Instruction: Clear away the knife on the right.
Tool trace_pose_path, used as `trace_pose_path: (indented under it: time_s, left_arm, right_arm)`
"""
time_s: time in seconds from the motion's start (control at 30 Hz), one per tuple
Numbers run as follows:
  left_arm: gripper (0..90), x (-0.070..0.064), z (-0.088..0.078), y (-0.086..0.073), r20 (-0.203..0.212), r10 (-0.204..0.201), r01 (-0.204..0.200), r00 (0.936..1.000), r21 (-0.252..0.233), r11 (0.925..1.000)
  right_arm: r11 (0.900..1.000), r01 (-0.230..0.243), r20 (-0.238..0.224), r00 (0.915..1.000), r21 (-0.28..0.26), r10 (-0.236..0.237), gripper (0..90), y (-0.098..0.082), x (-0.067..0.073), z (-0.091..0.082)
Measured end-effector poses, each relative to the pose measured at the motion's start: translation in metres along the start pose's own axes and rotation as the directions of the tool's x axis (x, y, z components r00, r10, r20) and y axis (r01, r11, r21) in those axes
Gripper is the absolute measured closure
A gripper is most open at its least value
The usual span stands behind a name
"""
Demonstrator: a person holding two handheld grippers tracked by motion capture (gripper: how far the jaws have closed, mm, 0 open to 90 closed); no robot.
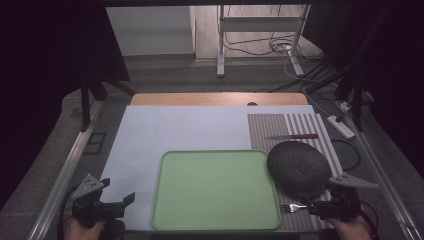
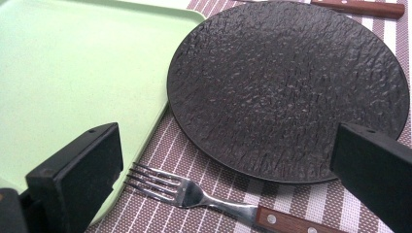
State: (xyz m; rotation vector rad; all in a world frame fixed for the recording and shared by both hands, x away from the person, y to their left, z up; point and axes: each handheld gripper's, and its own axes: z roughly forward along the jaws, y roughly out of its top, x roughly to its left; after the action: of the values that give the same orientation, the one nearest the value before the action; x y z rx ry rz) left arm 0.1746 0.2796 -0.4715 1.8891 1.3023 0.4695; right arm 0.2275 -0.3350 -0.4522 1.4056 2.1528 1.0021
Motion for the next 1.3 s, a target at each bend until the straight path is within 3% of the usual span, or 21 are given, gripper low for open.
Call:
trace_pose_path:
  time_s: [0.1, 0.53, 1.3]
  left_arm:
    - [1.0, 0.0002, -0.0002, -0.0001, 0.0, -0.002, 0.002, 1.0, -0.001, 1.0]
    - [1.0, 0.0006, -0.0021, -0.0018, -0.006, -0.015, 0.015, 0.9999, -0.004, 0.9999]
    - [0.5, -0.0012, -0.0018, -0.0013, -0.009, -0.001, 0.001, 1.0, 0.008, 1.0]
  right_arm:
    - [1.0, 0.017, -0.005, 0.9998, 0.012, -0.017, 0.0, 0.0005, 0.0016, 0.0012]
    - [1.0, 0.015, -0.01, 0.9998, 0.019, -0.015, 0.0, 0.0023, 0.0012, 0.0039]
    - [0.999, 0.049, -0.035, 0.9982, 0.012, -0.048, 0.0, 0.0096, 0.0003, 0.0052]
